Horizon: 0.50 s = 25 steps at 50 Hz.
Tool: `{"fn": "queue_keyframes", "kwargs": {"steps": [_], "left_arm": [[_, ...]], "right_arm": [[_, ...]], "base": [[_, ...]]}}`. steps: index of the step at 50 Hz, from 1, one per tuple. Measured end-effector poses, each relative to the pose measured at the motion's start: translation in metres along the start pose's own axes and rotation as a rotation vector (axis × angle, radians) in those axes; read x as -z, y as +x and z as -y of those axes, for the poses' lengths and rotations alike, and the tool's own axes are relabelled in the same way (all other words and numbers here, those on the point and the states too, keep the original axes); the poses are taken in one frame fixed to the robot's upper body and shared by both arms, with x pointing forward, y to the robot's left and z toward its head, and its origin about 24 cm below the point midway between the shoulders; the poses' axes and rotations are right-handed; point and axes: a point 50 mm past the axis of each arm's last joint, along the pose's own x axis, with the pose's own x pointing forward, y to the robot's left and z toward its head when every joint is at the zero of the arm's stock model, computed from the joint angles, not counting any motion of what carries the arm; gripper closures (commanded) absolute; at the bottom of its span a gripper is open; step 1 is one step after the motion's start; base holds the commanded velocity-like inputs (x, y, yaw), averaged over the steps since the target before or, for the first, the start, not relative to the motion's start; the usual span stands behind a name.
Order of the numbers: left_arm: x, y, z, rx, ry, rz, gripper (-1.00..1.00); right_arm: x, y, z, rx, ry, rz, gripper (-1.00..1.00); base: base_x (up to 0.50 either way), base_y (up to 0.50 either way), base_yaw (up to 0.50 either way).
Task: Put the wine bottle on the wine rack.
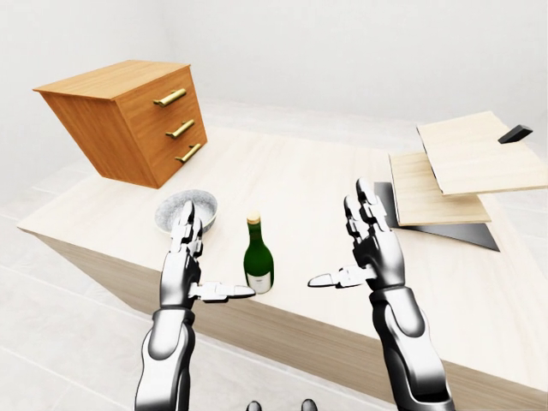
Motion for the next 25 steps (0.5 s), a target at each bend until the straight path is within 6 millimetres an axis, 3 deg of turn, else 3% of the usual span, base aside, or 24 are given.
{"fn": "queue_keyframes", "kwargs": {"steps": [5, 12, 25], "left_arm": [[0.0005, -0.0003, -0.0006, -0.001, 0.0, -0.002, -1.0], [0.0017, -0.0015, -0.0018, -0.003, -0.001, -0.009, -1.0], [0.0013, -0.0029, -0.0038, -0.006, -0.003, -0.008, -1.0]], "right_arm": [[0.0004, 0.0, -0.0013, -0.004, -0.002, -0.002, -1.0], [0.0013, -0.0003, -0.0029, -0.007, -0.005, -0.006, -1.0], [-0.0001, 0.0041, -0.0054, -0.008, -0.003, 0.004, -1.0]], "base": [[0.0, 0.0, 0.0], [0.42, 0.14, 0.0], [0.0, 0.0, 0.0]]}}
